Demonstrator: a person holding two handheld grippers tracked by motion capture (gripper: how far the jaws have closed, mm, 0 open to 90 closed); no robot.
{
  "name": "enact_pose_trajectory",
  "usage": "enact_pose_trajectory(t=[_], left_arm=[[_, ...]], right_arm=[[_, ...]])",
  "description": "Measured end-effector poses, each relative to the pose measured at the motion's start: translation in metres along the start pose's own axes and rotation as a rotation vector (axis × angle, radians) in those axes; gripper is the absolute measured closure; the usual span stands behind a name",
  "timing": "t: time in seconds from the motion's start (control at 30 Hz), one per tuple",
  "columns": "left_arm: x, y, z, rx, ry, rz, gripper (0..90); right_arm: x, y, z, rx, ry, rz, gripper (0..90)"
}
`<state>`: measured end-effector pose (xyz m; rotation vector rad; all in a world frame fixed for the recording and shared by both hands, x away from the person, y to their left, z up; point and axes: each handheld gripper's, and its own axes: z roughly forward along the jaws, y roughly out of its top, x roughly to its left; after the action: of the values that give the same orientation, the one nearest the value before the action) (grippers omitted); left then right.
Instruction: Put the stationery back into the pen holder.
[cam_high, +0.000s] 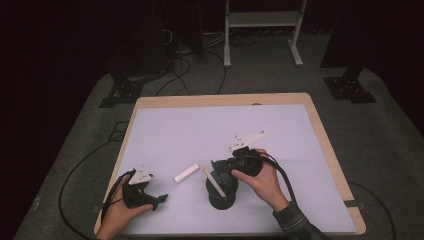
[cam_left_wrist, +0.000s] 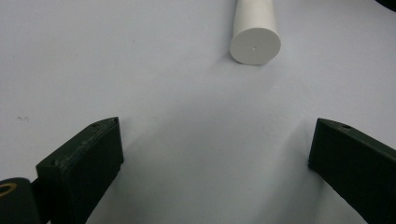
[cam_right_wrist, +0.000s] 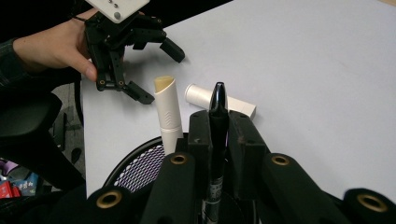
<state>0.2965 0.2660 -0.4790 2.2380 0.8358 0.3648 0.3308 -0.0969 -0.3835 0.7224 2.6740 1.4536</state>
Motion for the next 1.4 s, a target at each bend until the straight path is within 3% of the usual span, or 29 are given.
enact_pose_trajectory(t=[0.17, 0.4, 1.4], left_arm=[[0.000, 0.000, 0.000, -0.001, 0.000, -0.001, 2.1], [0.000, 0.000, 0.000, 0.001, 0.000, 0.000, 2.1], [0.000, 0.000, 0.000, -0.002, 0.000, -0.002, 2.1]], right_arm=[[-0.001, -0.001, 0.001, -0.004, 0.005, -0.001, 78.7], [0.000, -0.001, -0.003, -0.021, -0.011, -0.005, 70.7], [-0.013, -0.035, -0.067, -0.101, -0.148, 0.016, 45.9]])
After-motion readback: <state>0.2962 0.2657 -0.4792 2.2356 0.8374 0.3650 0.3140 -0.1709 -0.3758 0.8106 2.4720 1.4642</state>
